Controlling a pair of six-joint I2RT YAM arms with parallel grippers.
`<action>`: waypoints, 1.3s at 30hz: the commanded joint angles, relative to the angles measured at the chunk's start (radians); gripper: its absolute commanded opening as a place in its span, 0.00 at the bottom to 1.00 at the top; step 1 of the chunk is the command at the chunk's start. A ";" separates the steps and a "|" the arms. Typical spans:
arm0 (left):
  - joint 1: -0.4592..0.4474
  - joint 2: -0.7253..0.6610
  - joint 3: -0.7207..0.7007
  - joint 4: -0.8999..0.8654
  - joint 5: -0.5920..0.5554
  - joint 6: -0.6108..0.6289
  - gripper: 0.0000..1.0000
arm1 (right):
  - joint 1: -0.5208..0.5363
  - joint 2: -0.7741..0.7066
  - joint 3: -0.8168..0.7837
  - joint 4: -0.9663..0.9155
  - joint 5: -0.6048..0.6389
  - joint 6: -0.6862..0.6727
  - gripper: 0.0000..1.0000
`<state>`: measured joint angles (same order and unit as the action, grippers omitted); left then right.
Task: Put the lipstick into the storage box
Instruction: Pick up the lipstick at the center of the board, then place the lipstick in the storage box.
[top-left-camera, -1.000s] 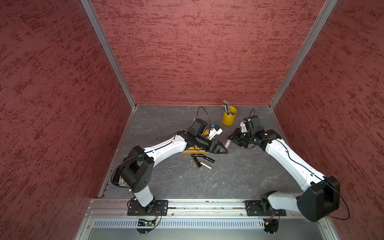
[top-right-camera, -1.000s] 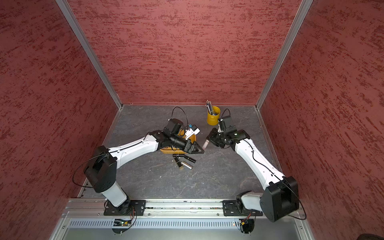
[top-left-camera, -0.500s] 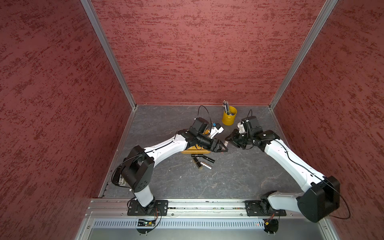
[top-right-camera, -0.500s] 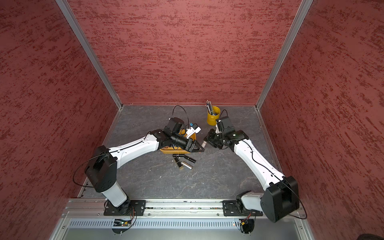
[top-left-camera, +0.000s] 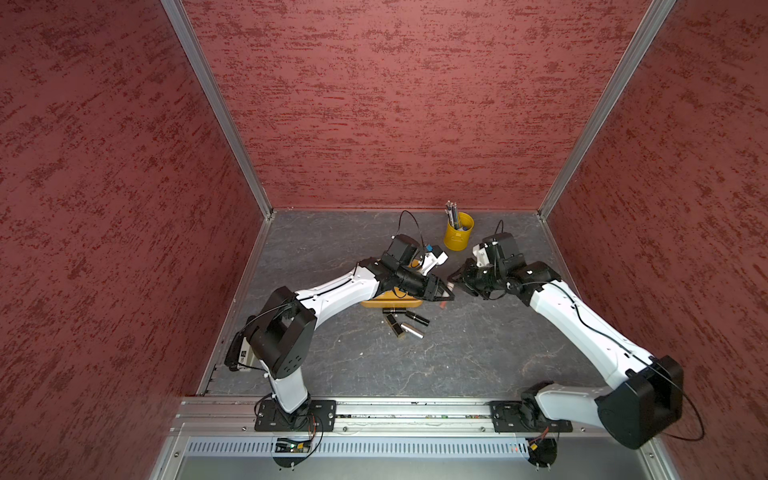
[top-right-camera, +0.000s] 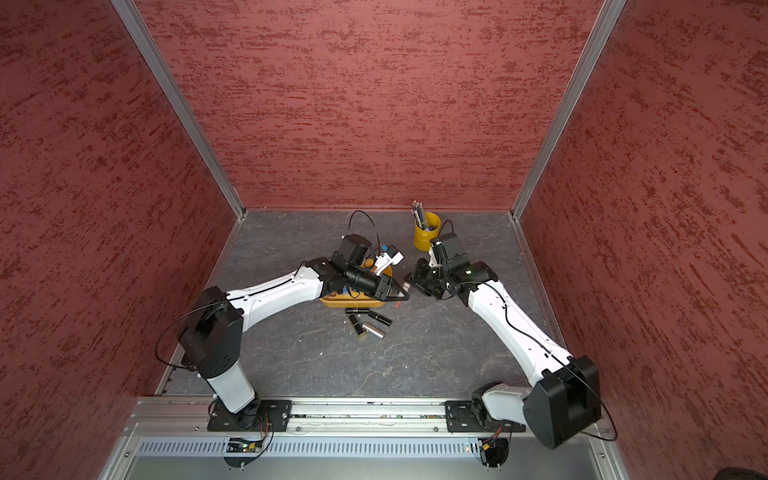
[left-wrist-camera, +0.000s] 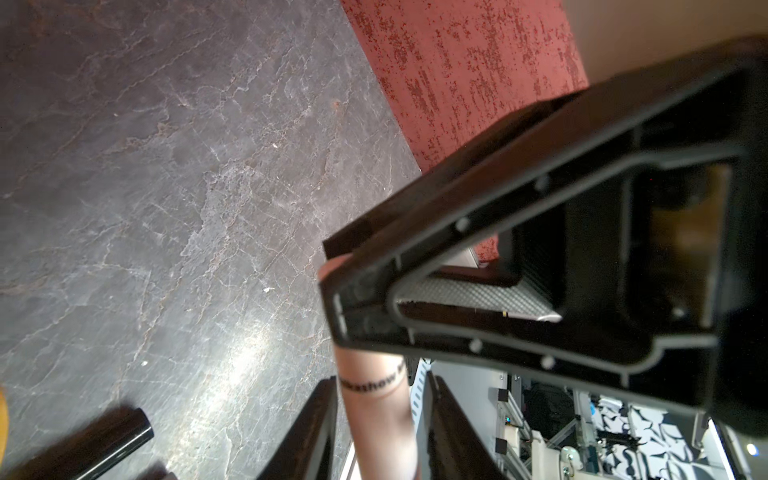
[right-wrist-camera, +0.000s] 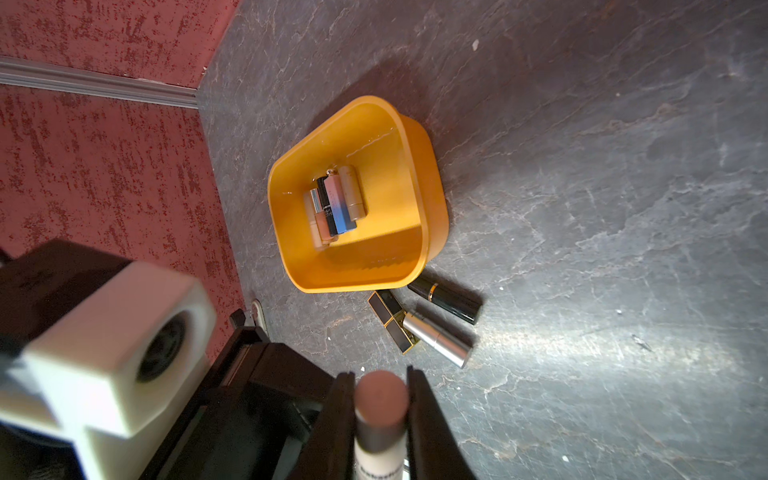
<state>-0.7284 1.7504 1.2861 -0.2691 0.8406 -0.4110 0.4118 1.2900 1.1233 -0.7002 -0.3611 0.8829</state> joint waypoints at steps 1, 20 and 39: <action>0.001 0.004 0.030 0.013 0.001 0.005 0.28 | 0.007 -0.023 0.029 0.027 -0.015 0.006 0.16; 0.023 -0.014 0.000 0.006 -0.025 -0.019 0.17 | 0.002 -0.132 0.051 0.035 0.094 -0.104 0.60; 0.106 -0.041 -0.004 -0.376 -0.736 -0.035 0.20 | -0.001 -0.256 -0.083 0.184 -0.031 -0.200 0.73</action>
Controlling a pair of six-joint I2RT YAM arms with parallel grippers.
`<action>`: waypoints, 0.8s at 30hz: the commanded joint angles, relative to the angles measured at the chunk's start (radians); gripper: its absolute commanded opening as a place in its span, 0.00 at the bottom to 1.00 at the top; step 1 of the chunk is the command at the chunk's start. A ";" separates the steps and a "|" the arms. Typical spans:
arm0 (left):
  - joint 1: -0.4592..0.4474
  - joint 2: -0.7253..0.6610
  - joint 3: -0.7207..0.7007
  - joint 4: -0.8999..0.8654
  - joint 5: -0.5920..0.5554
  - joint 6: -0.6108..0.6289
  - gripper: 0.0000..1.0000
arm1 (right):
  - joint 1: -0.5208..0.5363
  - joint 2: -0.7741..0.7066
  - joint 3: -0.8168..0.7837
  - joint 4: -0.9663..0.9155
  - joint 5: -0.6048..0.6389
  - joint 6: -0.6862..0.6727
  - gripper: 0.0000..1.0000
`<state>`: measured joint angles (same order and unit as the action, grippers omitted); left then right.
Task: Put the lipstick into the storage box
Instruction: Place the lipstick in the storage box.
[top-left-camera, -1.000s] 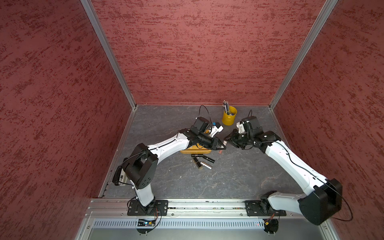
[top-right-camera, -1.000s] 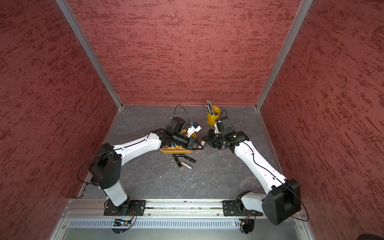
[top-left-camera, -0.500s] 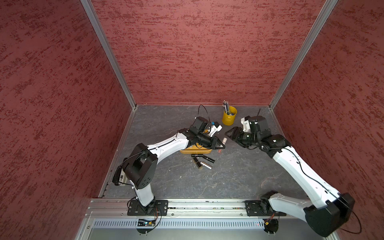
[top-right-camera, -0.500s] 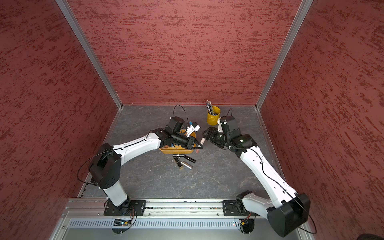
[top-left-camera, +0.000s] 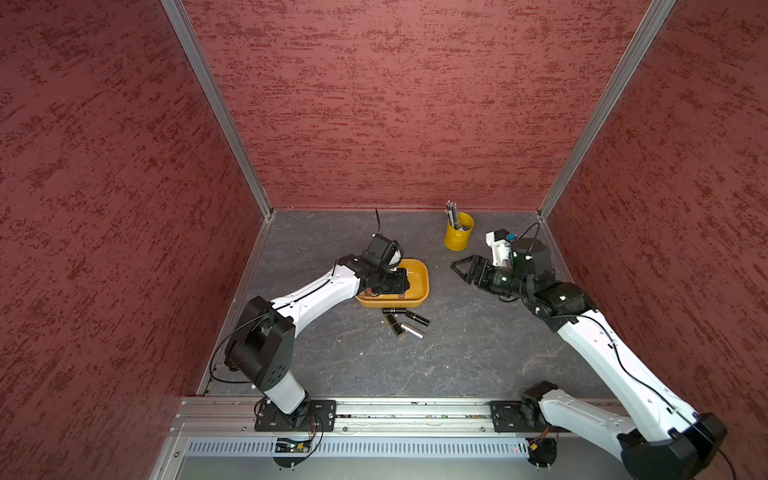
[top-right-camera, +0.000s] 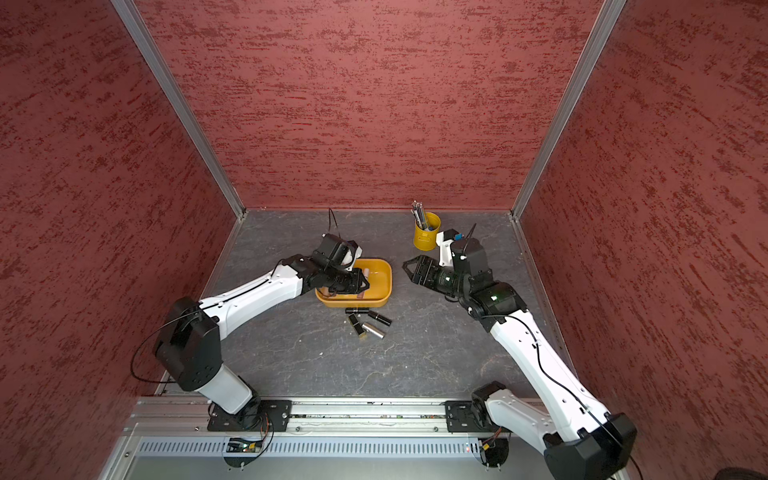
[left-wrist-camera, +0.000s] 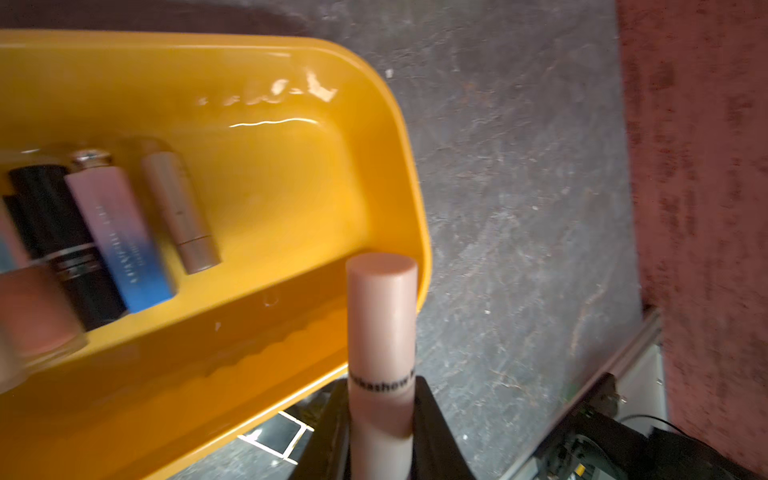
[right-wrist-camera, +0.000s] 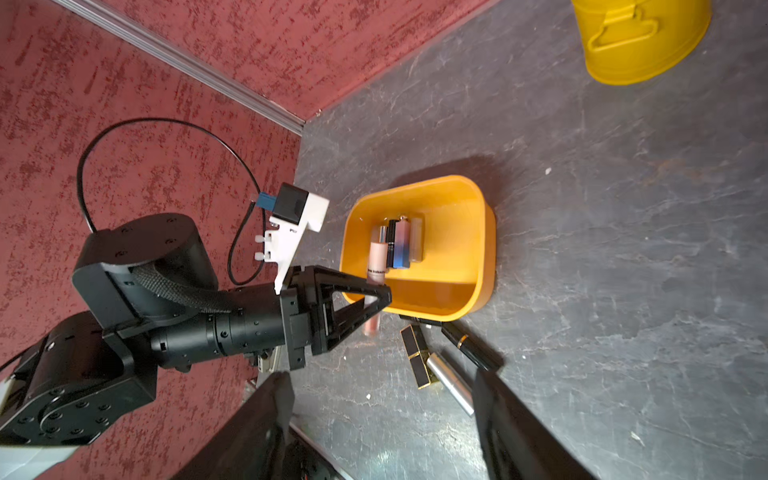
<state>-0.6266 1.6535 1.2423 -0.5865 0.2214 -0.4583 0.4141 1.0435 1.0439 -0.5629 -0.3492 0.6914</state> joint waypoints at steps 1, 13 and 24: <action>0.005 0.077 0.052 -0.059 -0.128 0.012 0.20 | -0.002 -0.014 -0.009 0.047 -0.045 -0.009 0.73; 0.019 0.241 0.151 -0.048 -0.185 0.018 0.20 | -0.003 -0.048 -0.045 0.021 -0.034 -0.027 0.73; 0.025 0.311 0.163 -0.016 -0.216 0.023 0.21 | -0.002 -0.042 -0.075 0.055 -0.061 -0.035 0.73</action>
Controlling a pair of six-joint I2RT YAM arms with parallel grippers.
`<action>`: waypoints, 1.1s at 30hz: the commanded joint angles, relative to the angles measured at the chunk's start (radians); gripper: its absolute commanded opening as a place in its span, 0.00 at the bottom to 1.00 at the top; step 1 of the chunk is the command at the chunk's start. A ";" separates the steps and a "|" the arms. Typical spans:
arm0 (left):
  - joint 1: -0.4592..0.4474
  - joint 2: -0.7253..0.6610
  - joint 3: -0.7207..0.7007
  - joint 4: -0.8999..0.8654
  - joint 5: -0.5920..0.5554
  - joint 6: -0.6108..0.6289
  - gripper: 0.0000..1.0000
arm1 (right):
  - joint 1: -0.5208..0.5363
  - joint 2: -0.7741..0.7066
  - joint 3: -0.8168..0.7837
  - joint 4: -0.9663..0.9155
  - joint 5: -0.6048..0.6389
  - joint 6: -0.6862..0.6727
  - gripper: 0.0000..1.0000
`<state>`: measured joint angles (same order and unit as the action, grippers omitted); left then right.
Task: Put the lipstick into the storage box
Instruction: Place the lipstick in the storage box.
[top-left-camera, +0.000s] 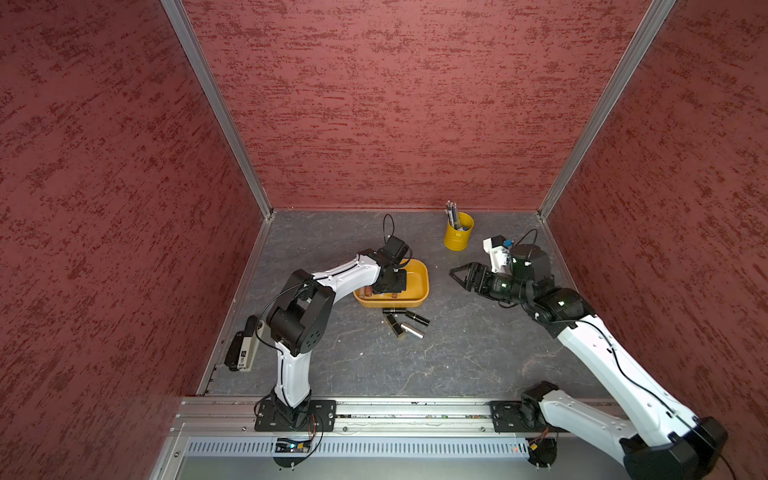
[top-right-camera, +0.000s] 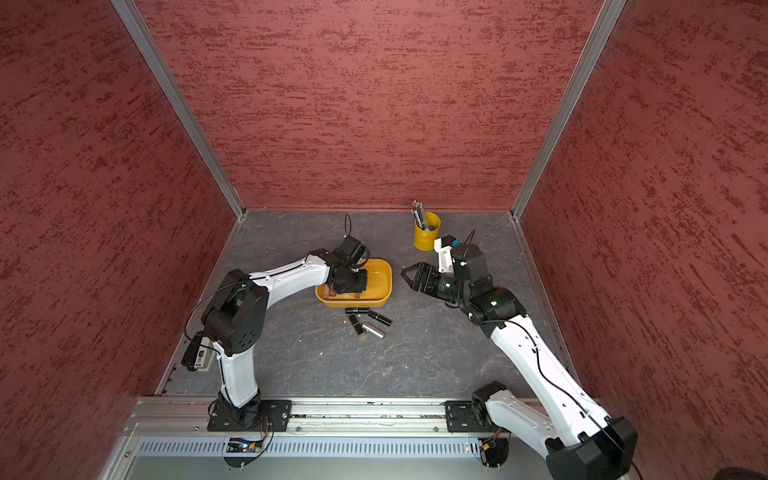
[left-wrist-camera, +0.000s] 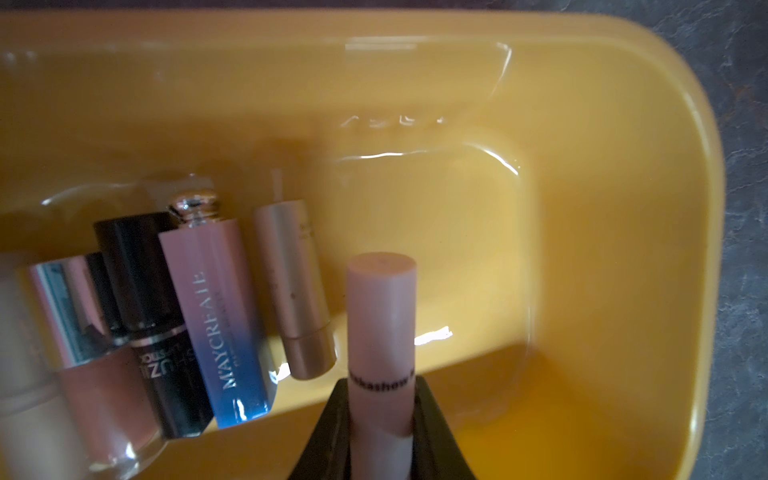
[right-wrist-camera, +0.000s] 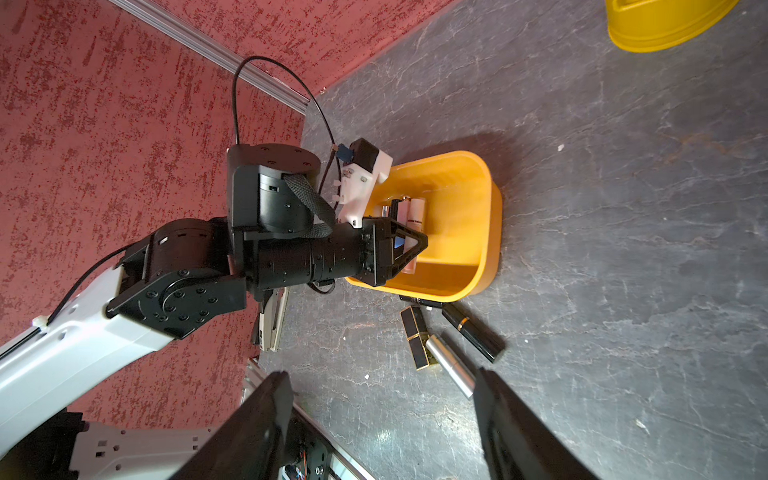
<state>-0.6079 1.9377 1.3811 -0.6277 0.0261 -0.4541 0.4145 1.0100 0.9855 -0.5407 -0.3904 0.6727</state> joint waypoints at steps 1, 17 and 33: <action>0.007 0.032 0.028 0.024 -0.024 0.019 0.21 | -0.003 -0.009 -0.019 0.036 -0.021 -0.015 0.73; 0.010 0.116 0.089 0.012 -0.034 0.033 0.34 | -0.002 -0.034 -0.049 0.041 -0.019 -0.029 0.74; -0.021 0.013 0.079 0.009 -0.026 0.026 0.39 | -0.003 0.012 -0.097 0.096 -0.156 -0.140 0.77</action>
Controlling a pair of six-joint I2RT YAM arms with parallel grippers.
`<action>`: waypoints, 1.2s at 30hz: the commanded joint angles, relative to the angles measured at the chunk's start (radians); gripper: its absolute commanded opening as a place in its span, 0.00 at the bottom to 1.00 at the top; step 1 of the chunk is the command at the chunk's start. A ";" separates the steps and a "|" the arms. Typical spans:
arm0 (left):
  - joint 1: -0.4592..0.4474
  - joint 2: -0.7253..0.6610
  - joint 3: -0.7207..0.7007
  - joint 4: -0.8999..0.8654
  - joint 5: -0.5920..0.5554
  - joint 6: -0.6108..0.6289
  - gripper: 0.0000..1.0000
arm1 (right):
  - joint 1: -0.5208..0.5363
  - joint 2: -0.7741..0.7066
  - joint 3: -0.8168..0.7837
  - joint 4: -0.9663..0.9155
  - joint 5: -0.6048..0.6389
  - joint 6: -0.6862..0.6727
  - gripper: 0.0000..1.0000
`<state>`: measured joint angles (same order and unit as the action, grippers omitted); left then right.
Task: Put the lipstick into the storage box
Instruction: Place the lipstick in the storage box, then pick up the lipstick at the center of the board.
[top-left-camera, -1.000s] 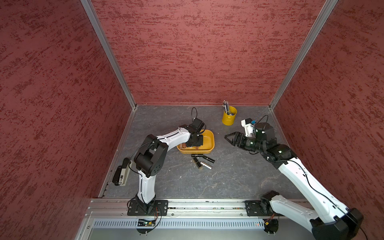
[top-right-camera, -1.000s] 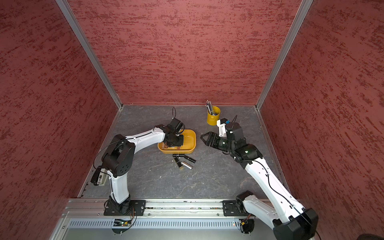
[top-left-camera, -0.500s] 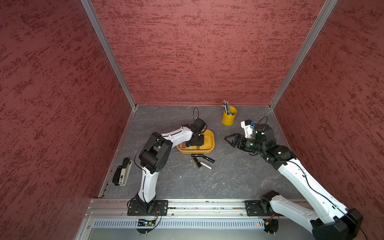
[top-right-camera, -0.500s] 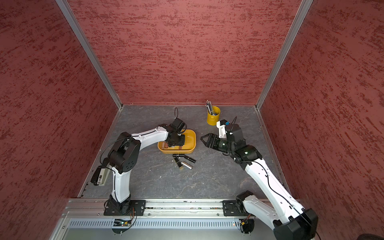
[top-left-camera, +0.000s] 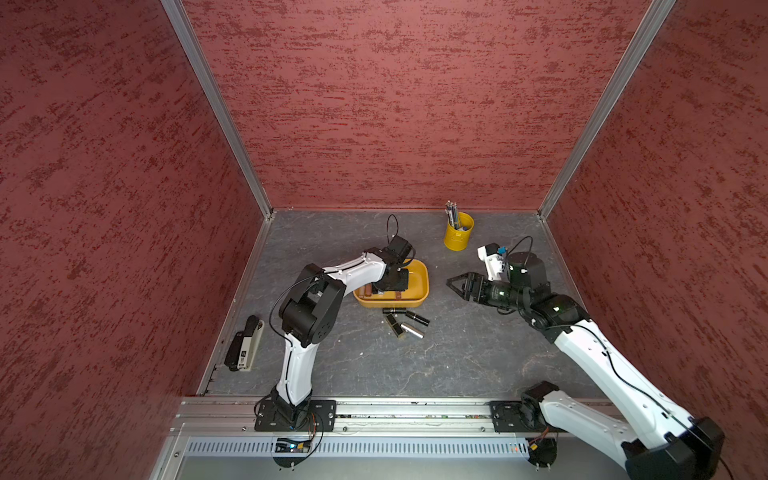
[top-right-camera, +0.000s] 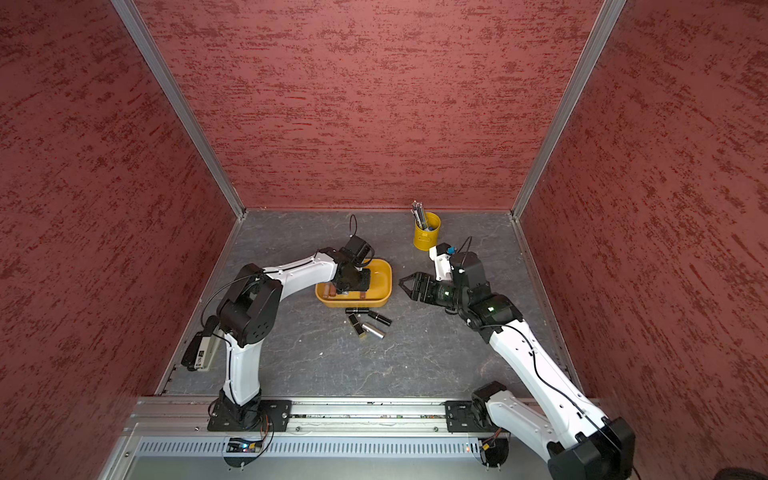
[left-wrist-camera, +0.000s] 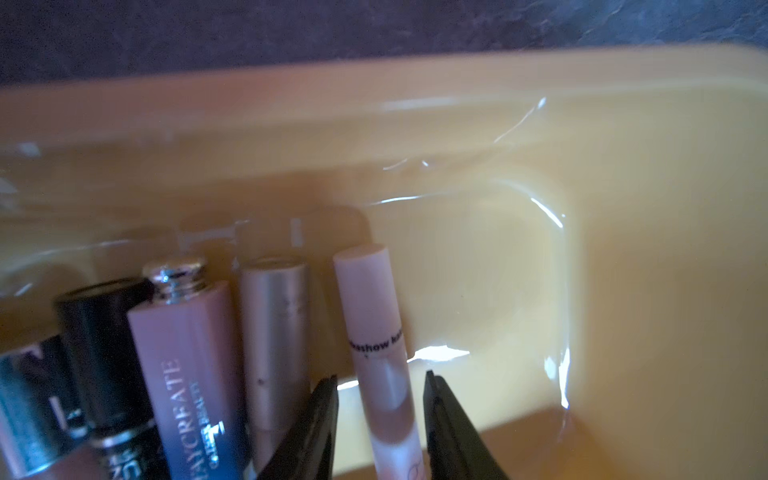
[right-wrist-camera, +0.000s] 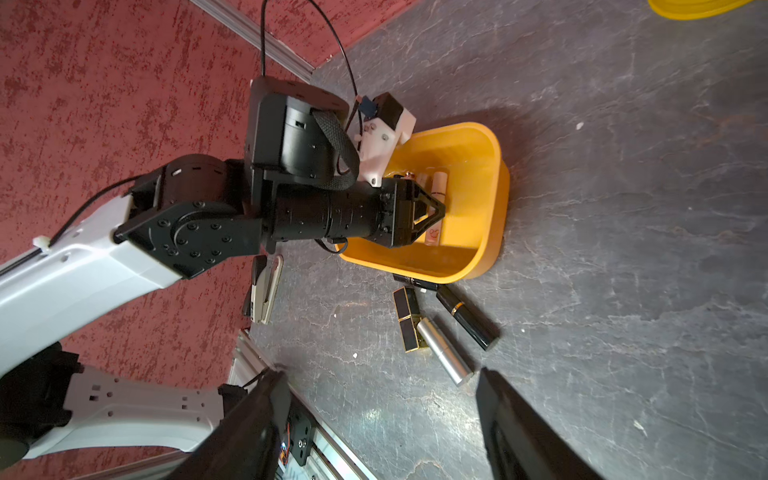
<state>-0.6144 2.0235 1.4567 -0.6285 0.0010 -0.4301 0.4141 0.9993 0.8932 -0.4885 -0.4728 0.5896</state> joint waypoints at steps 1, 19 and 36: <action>-0.018 -0.090 -0.004 0.016 0.007 0.001 0.40 | 0.000 0.035 -0.006 0.044 -0.091 -0.070 0.77; -0.007 -0.633 -0.349 0.168 0.123 -0.055 0.48 | 0.153 0.199 0.056 0.001 -0.056 -0.195 0.79; 0.058 -1.078 -0.769 0.255 0.270 -0.200 0.59 | 0.346 0.381 0.135 -0.140 0.149 -0.266 0.77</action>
<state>-0.5636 0.9825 0.7334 -0.4213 0.2333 -0.5888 0.7204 1.3460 0.9974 -0.5568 -0.4149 0.3607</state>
